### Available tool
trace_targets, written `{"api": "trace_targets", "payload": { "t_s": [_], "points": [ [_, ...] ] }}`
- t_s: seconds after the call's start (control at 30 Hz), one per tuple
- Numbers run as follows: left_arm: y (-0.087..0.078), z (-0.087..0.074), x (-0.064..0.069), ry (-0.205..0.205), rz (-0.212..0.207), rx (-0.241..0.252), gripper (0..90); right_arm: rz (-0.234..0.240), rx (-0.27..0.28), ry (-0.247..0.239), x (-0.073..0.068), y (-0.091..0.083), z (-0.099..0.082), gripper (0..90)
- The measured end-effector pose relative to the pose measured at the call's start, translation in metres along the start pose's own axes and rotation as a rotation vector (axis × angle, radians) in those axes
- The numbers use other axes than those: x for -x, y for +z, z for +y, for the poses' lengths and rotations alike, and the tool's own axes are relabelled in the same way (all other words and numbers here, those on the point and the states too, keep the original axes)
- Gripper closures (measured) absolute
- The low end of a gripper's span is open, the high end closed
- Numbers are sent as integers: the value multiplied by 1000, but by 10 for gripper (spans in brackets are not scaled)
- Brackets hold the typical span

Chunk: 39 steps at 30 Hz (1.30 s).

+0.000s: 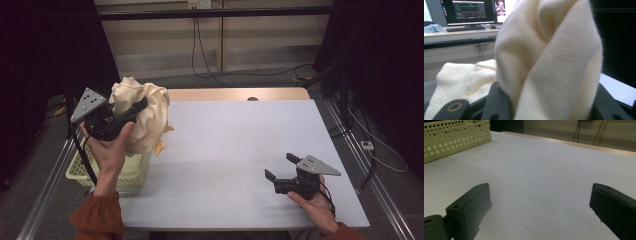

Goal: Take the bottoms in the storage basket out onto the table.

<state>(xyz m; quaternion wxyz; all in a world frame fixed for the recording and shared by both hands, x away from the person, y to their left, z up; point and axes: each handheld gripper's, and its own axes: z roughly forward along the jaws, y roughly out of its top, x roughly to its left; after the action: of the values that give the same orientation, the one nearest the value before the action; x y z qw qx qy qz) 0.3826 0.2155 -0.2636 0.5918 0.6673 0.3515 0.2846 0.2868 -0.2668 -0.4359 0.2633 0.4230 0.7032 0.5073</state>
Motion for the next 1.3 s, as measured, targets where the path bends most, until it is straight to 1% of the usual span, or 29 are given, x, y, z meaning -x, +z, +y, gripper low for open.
{"api": "trace_targets", "payload": {
  "t_s": [0.13,0.2,0.3,0.37,0.47,0.57,0.63,0.8,0.87,0.9,0.97,1.0,1.03,1.07,1.13,1.23,1.3],
  "points": [
    [6,2,3,0,-9,-2,591,-1,-3,3,0,2,0,37],
    [10,2,4,9,-10,-6,590,-2,-5,3,0,2,0,37],
    [17,3,7,17,-27,-15,590,-3,-4,1,0,1,0,36],
    [21,4,10,17,-33,-13,590,-4,-5,4,-1,2,0,36],
    [25,7,13,2,-53,10,590,-5,-6,4,-1,2,0,36],
    [28,12,15,16,-61,13,590,-6,-9,5,-1,2,-1,37],
    [30,16,17,11,-75,27,590,-7,-9,8,-1,1,-1,36],
    [36,23,19,13,-87,38,590,-9,-11,5,-1,1,-1,36],
    [38,22,22,13,-92,46,590,-9,-11,5,-2,1,-1,36],
    [39,21,22,20,-99,44,590,-8,-11,3,-2,1,-1,36],
    [40,17,25,18,-118,61,590,-11,-12,4,-1,1,-1,36],
    [42,16,26,15,-125,56,590,-13,-13,5,-1,1,-1,36],
    [44,16,28,23,-123,43,590,-13,-12,5,-2,0,-1,36],
    [44,15,29,25,-125,41,589,-14,-12,4,-2,0,-1,36],
    [46,14,32,23,-135,42,589,-14,-12,4,-2,0,-1,36],
    [49,14,35,35,-148,33,589,-13,-10,1,-2,0,-1,36],
    [51,13,37,24,-148,42,589,-15,-9,1,-2,-1,-1,36]
  ]
}}
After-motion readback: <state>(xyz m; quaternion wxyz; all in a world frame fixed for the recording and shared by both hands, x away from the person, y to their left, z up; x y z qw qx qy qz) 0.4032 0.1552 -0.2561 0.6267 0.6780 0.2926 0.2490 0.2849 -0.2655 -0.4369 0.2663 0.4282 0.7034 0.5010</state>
